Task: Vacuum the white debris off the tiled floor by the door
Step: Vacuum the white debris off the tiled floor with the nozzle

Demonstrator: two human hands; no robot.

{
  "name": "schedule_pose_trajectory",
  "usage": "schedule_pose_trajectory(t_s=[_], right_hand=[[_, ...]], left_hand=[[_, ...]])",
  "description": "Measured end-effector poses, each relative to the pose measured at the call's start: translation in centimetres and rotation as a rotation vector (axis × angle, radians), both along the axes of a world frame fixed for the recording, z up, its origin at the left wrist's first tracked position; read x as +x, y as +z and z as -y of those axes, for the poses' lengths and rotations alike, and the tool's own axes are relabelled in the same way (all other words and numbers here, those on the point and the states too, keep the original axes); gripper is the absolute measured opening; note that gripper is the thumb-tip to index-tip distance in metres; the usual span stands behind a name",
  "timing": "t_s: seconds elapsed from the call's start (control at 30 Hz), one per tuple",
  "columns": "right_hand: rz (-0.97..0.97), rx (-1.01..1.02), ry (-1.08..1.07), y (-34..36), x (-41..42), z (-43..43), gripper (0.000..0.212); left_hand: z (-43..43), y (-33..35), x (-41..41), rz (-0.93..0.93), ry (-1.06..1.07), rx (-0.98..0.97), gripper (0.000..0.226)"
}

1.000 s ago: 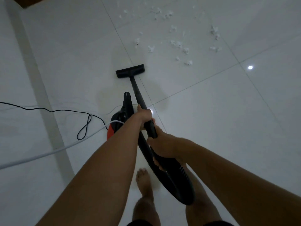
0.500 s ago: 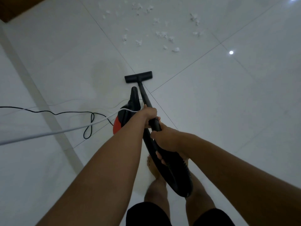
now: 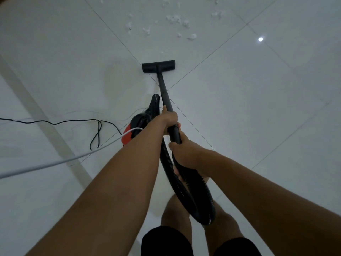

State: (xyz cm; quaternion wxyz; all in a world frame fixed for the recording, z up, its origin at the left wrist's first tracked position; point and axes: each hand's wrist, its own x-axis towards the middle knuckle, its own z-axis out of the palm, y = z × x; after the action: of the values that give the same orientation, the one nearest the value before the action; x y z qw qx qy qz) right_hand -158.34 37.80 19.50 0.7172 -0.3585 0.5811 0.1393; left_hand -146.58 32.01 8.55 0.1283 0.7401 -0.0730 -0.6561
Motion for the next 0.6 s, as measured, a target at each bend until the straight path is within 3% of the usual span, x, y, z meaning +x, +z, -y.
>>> schedule_pose_trajectory(t_s=[0.6], right_hand=[[0.024, -0.117, 0.037, -3.9, -5.6, -3.6, 0.063]], left_hand=[[-2.8, -3.6, -5.7, 0.047, 0.069, -0.159, 0.070]])
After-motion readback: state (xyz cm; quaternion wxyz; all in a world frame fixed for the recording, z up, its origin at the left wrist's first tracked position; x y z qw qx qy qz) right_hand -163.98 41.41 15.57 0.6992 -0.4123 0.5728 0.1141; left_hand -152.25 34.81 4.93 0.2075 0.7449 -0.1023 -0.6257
